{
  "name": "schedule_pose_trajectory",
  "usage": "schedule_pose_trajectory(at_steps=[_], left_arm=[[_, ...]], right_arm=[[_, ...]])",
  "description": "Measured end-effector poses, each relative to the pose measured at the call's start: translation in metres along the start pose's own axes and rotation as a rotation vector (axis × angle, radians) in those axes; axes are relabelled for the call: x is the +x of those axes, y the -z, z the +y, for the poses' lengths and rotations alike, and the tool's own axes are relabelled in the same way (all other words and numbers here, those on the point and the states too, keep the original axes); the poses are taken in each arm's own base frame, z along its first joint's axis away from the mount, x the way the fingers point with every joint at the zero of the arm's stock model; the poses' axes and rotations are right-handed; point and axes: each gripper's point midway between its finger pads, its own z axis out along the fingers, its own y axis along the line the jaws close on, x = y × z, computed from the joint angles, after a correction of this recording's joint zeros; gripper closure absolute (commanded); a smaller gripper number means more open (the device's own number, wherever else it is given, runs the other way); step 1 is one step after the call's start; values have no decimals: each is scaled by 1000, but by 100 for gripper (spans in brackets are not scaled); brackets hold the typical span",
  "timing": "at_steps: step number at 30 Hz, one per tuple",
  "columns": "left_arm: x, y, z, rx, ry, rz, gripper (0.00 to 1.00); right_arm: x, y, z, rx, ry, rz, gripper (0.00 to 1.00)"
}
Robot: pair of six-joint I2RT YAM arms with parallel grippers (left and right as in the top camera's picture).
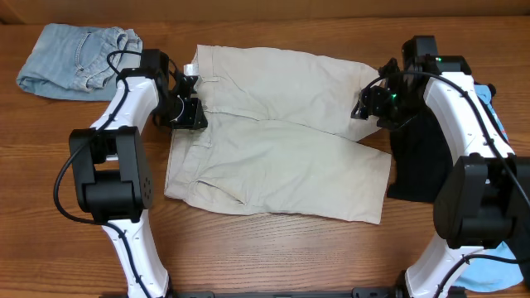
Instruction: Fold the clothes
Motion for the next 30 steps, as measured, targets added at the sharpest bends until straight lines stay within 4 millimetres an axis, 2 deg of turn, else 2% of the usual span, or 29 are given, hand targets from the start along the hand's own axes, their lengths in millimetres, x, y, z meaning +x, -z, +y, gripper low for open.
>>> schedule_pose_trajectory(at_steps=[4,8,11,13,16,19,23,30], left_arm=[[6,0,-3,4,7,26,96],[9,19,-4,-13,56,77,96],[-14,65,-8,-64,82,42,96],[-23,97,-8,-131,88,29,96],[-21,115,-2,-213,101,38,96],[-11,117,8,-273,117,79,96],[0,108,24,-346,148,116,96],[16,70,60,-464,214,129,96]], right_arm=[[0,0,0,0,0,1,26],[0,0,0,0,1,-1,26],[-2,0,0,-1,3,-6,26],[-2,0,0,0,3,-8,26],[-3,0,0,-1,4,-10,25],[-3,0,0,-2,5,-13,26],[-3,0,0,-2,5,-13,26],[-3,0,0,-2,5,-12,26]])
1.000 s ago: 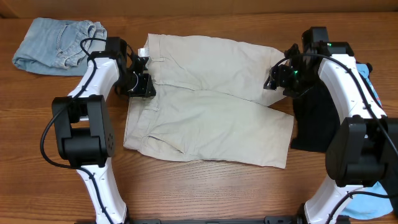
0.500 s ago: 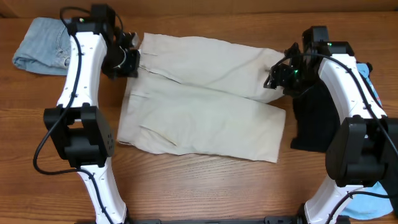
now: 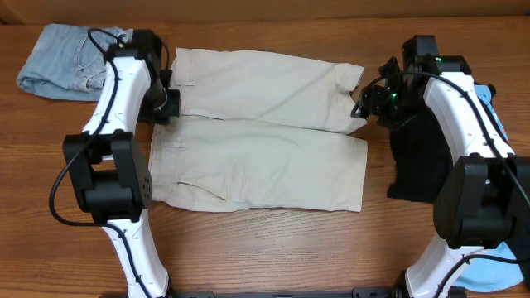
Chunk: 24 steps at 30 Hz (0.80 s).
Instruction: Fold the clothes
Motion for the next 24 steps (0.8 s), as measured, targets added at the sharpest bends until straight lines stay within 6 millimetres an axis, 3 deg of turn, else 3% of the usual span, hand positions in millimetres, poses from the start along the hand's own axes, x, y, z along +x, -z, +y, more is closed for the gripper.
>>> schedule_pose_trajectory(at_steps=[5,9,12,24], left_arm=[[7,-32,5,-41,40,1,96],[12,-46,6,-51,64,7,96],[15,-50,6,-53,77,11,96],[15,-50,7,-55,83,9,96]], right_arm=[[-7,0,1,-4,9,-26,27],[-23,0,4,-8,38,-94,28],[-36,-5,5,2,51,-152,35],[-5,-68,-16,58,-49,-85,46]])
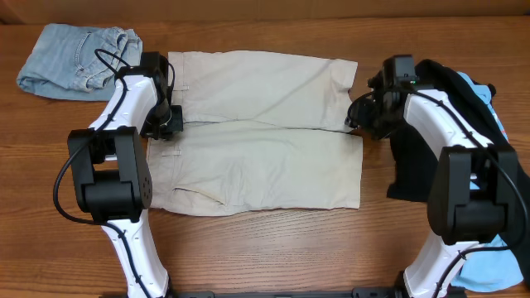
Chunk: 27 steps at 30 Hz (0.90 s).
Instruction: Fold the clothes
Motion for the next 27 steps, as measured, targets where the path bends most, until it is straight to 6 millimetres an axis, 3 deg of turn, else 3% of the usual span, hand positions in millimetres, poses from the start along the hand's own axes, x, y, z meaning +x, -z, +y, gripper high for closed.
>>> schedule_pose_trajectory(at_steps=[6,8,11,13,19,25,27], left_arm=[[0,0,0,0,12,-1,96],[0,0,0,1,23,-5,96],[0,-1,0,1,30,-12,96],[1,-1,0,2,32,-15,96],[1,0,0,2,35,-18,96],[1,-1,0,2,36,-18,96],[1,-1,0,3,36,-18,96]], right_arm=[[-3,-19,-5,-8,-26,-39,48],[-6,-20,-5,-14,-32,-55,53],[-11,-20,-4,-19,-44,-76,88],[-13,-20,-3,-23,-40,-84,96],[-7,-20,-5,-18,-70,-63,96],[18,-16,-31,27,-201,48,96],[23,-14,-37,30,-233,71,79]])
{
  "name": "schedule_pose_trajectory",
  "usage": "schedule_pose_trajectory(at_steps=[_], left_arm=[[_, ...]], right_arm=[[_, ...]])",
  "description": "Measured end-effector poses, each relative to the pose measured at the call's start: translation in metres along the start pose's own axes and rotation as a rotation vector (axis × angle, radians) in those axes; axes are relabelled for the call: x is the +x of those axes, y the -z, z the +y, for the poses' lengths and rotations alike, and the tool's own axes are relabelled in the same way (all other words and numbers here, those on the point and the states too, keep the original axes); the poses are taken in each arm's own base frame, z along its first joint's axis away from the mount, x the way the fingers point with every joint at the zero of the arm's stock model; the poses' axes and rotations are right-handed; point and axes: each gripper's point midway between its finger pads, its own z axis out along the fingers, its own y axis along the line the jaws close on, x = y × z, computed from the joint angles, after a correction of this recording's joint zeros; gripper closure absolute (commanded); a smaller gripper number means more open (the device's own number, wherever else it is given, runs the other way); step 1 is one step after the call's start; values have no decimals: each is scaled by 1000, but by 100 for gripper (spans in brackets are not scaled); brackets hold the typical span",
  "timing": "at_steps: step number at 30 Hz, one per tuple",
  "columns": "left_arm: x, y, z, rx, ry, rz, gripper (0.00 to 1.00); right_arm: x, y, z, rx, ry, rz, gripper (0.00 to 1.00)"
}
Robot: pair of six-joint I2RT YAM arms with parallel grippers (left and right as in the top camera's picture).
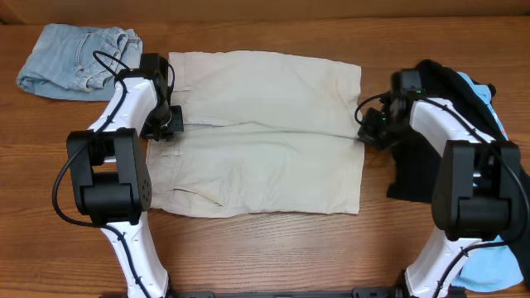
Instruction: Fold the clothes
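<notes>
Beige shorts [265, 132] lie spread flat across the middle of the table, waistband to the left and leg hems to the right. My left gripper [171, 124] sits at the waistband's left edge, where the two halves meet, and looks shut on the cloth. My right gripper [364, 134] is at the right edge between the two leg hems, its tips on the hem, and it also looks shut on the cloth. The overhead view is too small to show the fingers clearly.
A bunched pair of light-blue jeans [79, 58] lies at the back left corner. A black garment [418, 161] and a bright blue one [489, 265] are piled at the right, under and behind the right arm. The wooden table [265, 248] shows in front.
My right gripper has moved right and toward the front. The upper leg's hem came with it and now lies straight, in line with the lower leg's. The left arm has not moved.
First the shorts lay skewed and rumpled, with both grippers at their two ends. A second later the left gripper was farther left and the shorts had shifted left and flattened. Then the shorts lay squarer, and now both hems line up and the shorts lie flat.
</notes>
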Motion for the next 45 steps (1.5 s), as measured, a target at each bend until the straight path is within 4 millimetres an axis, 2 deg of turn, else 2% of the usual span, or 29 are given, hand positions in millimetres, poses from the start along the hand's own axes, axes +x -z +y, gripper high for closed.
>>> schedule_pose_trajectory(at_steps=[1,2,4,9,12,13,14,15,17,19,22,26,28,32,35,39,42,45], left_arm=[[0,0,0,0,0,0,96],[0,0,0,0,0,0,96],[0,0,0,1,0,0,96],[0,0,0,0,0,2,96],[6,1,1,-4,-3,25,52],[12,2,3,-13,-2,52,28],[19,5,6,-19,-1,83,12],[22,8,8,-25,1,102,0],[20,22,11,-28,9,117,0],[6,44,12,-24,18,88,0],[-21,95,15,-12,30,-1,0],[-42,167,20,8,47,-138,0],[-42,198,24,15,55,-187,0],[-38,247,25,56,63,-285,0],[-29,274,22,106,62,-343,0],[-8,310,17,149,47,-415,0],[27,337,15,164,44,-456,0],[67,339,21,152,103,-429,0]], right_arm=[[1,1,-2,6,-7,4,61],[1,1,-4,5,-17,10,53],[-3,6,-7,15,-13,-10,47],[-5,11,-14,48,-22,-13,45],[-10,22,-11,60,-16,-16,45],[-12,27,-9,58,-10,-24,45],[-16,36,-5,57,-3,-34,45],[-19,46,-1,50,8,-53,45],[-26,70,9,34,26,-99,45],[-31,103,21,8,46,-163,44],[-31,152,37,-34,81,-268,45],[-12,207,46,-71,112,-363,45],[3,231,47,-84,125,-397,45],[34,264,45,-99,137,-435,44],[59,287,43,-111,151,-466,44],[99,304,38,-99,157,-472,44],[131,308,26,-51,107,-448,42],[153,306,13,4,30,-424,39]])
